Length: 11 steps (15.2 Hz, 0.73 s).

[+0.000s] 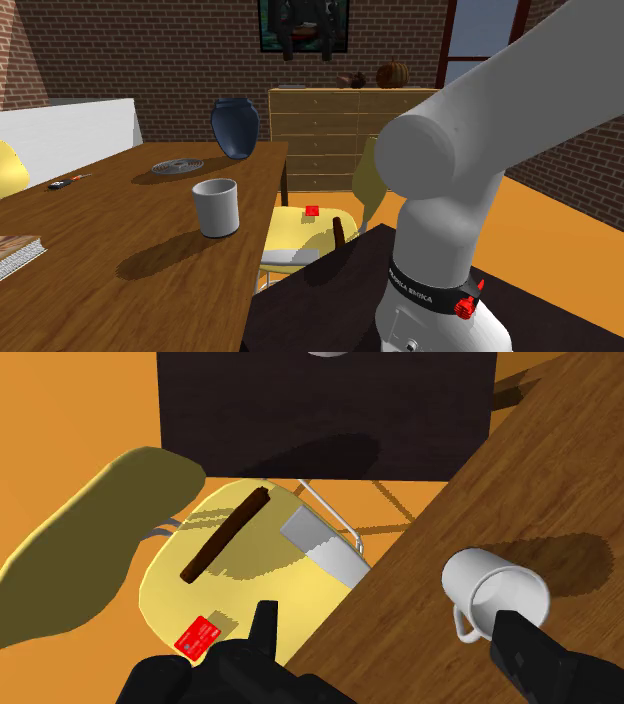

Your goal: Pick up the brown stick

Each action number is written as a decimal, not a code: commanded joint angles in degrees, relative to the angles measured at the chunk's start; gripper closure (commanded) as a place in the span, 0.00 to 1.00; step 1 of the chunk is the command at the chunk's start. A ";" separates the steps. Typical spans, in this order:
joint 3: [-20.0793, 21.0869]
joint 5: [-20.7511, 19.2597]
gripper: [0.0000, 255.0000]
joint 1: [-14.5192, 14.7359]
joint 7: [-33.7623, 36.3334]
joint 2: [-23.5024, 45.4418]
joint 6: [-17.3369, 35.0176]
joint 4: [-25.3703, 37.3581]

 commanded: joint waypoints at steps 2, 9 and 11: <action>-0.22 -0.13 0.00 -0.42 0.40 0.00 1.83 -1.84; -1.89 -1.11 0.00 -3.56 3.15 2.13 15.24 -13.16; -2.40 -1.42 0.00 -4.52 3.93 3.51 19.34 -15.88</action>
